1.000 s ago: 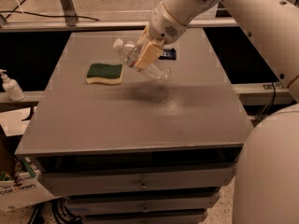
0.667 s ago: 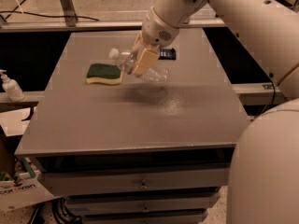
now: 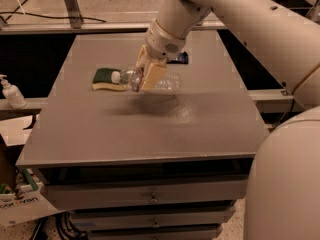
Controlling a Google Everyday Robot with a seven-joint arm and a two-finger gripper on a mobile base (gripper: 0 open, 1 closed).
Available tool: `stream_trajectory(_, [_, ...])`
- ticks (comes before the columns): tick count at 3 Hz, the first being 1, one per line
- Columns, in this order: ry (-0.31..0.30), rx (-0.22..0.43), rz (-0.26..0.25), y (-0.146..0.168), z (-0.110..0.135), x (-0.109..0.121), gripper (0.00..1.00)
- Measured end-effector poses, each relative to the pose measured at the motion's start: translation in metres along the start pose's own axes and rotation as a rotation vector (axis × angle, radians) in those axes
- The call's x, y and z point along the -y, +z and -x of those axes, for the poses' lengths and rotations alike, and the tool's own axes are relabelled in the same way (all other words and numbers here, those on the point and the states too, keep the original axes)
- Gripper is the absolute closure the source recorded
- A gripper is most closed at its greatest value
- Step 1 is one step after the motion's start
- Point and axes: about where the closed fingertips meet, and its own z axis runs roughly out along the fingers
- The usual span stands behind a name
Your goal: Knock water bottle over
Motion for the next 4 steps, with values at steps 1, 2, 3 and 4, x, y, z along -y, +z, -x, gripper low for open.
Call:
stream_trajectory(1, [-0.035, -0.002, 0.027, 0.007, 0.004, -0.005, 0.35])
stream_trajectory(2, [-0.058, -0.004, 0.046, 0.012, 0.006, -0.009, 0.12])
stream_trajectory(3, [-0.077, -0.006, 0.056, 0.014, 0.007, -0.012, 0.00])
stream_trajectory(4, [-0.080, -0.009, 0.061, 0.015, 0.006, -0.017, 0.00])
